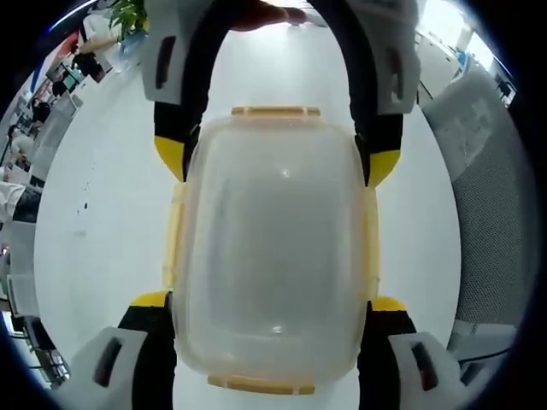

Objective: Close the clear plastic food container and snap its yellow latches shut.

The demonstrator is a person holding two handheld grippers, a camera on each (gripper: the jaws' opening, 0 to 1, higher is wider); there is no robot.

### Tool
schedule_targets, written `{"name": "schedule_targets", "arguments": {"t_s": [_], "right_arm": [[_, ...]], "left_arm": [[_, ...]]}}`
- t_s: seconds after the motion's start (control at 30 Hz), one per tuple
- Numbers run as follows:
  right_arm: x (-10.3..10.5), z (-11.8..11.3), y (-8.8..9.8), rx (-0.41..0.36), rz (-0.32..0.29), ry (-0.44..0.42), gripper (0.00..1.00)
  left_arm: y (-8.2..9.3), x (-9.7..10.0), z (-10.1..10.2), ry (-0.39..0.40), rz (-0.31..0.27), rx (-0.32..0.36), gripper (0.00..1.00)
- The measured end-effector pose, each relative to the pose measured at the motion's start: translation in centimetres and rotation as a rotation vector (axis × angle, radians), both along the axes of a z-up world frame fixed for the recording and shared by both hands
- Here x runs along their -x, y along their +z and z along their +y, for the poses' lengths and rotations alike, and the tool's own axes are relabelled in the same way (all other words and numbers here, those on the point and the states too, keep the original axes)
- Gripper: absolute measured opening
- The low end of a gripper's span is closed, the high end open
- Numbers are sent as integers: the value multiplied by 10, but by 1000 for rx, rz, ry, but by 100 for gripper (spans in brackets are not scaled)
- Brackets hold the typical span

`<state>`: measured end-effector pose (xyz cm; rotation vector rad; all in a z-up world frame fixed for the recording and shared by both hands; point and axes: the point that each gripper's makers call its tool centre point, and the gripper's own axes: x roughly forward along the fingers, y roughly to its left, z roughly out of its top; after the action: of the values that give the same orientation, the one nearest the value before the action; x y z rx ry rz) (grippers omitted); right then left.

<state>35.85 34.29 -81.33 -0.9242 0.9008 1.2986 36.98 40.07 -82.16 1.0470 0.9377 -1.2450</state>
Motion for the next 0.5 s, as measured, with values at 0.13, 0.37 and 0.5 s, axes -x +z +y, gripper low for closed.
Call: {"name": "schedule_targets", "arguments": {"t_s": [0.13,0.37,0.5], "right_arm": [[-3,-1,0,-3,0,2,81],[-6,-1,-1,1,0,2,81],[-5,0,-1,4,-2,1,81]], "left_arm": [[1,-3,-1,1,0,10,87],[0,-6,-1,2,0,8,87],[-1,-5,0,2,-3,4,87]]}}
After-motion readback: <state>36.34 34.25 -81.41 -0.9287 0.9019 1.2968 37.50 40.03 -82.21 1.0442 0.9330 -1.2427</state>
